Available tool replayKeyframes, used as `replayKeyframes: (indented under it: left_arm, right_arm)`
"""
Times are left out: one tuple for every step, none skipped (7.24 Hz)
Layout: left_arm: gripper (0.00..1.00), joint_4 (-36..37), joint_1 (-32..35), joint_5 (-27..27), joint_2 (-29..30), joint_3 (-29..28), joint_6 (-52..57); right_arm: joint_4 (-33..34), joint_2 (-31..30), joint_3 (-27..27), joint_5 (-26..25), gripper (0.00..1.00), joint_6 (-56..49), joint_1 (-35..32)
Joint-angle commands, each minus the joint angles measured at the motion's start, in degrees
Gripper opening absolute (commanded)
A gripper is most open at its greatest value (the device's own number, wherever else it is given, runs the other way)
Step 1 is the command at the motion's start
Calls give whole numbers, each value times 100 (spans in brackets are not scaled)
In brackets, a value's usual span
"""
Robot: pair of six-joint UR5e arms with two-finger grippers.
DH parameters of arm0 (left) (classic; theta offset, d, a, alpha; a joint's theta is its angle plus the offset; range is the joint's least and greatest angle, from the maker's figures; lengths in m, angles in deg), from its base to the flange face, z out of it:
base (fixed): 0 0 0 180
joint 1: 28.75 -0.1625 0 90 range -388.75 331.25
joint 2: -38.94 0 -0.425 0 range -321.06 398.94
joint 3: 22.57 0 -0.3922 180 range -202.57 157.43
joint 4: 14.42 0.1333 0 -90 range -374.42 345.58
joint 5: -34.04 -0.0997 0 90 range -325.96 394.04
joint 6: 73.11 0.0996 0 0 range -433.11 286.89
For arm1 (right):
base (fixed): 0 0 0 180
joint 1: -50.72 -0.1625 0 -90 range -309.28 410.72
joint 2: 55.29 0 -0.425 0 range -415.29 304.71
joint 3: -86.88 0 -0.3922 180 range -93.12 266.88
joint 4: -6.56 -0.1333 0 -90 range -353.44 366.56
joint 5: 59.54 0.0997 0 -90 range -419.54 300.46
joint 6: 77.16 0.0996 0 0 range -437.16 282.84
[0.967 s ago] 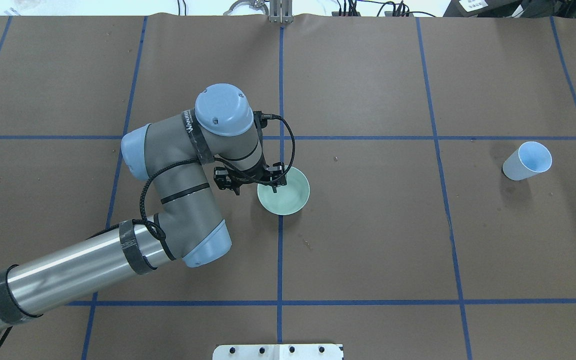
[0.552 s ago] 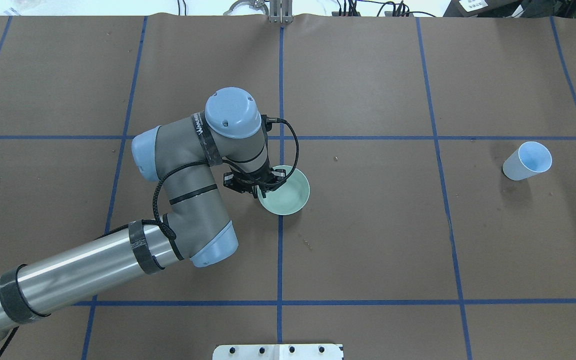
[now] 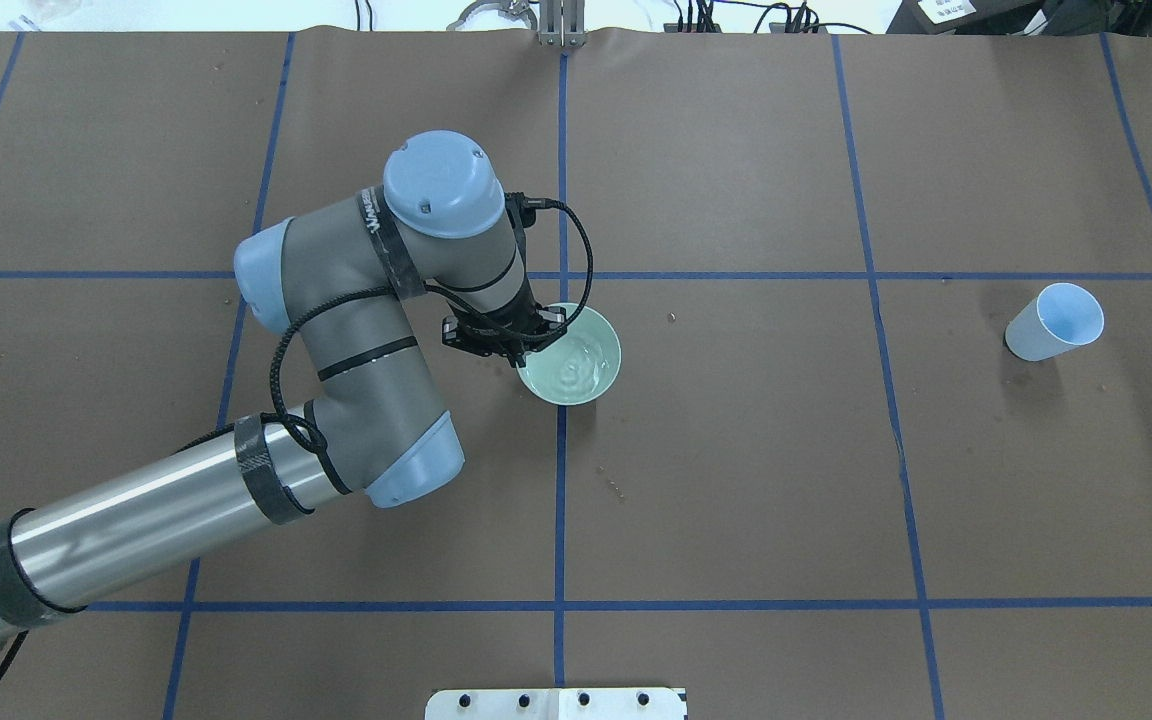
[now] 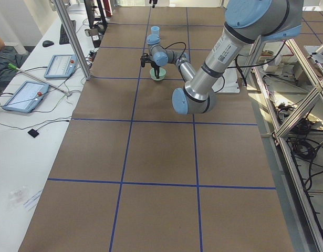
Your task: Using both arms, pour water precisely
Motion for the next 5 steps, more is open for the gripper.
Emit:
replayKeyframes:
  left_arm:
    - [0, -16, 638, 617, -943, 855, 391]
    - [0, -43, 797, 654, -1775, 1399, 1177]
    - [0, -95, 1138, 707, -2488, 1752, 1855]
    - [0, -339, 1594, 1108, -3200, 1817, 2732]
    - [0, -760, 2016, 1268, -3895, 1730, 3550]
  right_arm:
    - [86, 56, 7, 6, 100, 0, 7]
    - [95, 65, 7, 6, 100, 0, 7]
    - [112, 65, 42, 6, 100, 9, 7]
    - [252, 74, 121, 6, 100, 9, 7]
    - [418, 100, 217, 6, 100, 0, 7]
